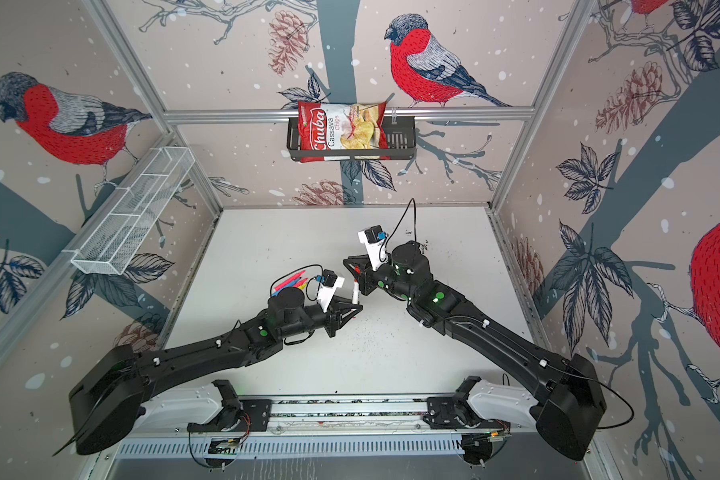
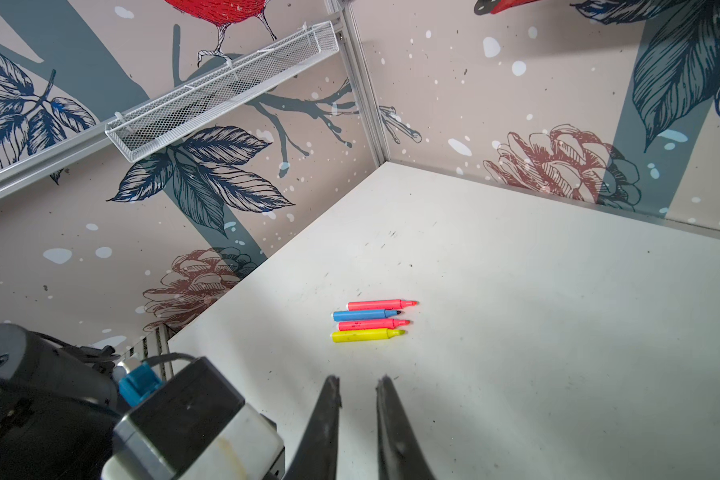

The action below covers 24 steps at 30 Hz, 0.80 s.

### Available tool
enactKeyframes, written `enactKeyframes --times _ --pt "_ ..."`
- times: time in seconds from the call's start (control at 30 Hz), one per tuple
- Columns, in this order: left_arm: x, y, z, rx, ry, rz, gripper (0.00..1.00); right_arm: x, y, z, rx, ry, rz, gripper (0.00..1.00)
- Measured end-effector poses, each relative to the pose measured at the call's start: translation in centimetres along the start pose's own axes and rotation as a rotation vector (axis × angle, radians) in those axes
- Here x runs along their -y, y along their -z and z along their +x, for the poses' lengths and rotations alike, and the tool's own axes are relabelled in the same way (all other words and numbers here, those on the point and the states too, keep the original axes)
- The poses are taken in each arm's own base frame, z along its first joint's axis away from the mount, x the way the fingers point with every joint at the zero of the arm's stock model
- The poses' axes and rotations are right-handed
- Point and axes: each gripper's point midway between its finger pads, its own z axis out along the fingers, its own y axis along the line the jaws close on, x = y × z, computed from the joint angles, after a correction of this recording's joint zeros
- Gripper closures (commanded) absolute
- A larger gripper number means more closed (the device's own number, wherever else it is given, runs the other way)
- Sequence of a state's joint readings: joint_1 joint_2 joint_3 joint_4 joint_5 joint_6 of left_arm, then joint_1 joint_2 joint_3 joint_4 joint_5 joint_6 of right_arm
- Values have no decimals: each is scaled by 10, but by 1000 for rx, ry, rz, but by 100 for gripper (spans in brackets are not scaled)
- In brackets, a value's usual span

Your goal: Insert the pens into the pen caps

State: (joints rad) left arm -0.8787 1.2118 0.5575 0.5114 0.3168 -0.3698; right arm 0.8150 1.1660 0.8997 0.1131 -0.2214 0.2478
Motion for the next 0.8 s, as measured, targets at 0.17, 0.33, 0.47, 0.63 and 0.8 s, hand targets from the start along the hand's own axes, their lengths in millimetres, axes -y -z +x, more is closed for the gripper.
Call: enactKeyframes --times 0.17,0.33,0.47,0.63,0.8 --pt "1 3 4 -29 27 33 100 2 1 7 43 -17 -6 100" --pt "3 8 6 -53 37 55 100 -2 2 11 75 -27 -23 100" --pt "6 13 4 -58 38 67 100 -6 2 11 85 -23 -36 100" --pt "7 16 3 -64 45 75 100 -7 -1 12 90 -36 -43 100" --pt "2 21 14 -113 71 56 100 -8 -3 22 73 -48 -51 100"
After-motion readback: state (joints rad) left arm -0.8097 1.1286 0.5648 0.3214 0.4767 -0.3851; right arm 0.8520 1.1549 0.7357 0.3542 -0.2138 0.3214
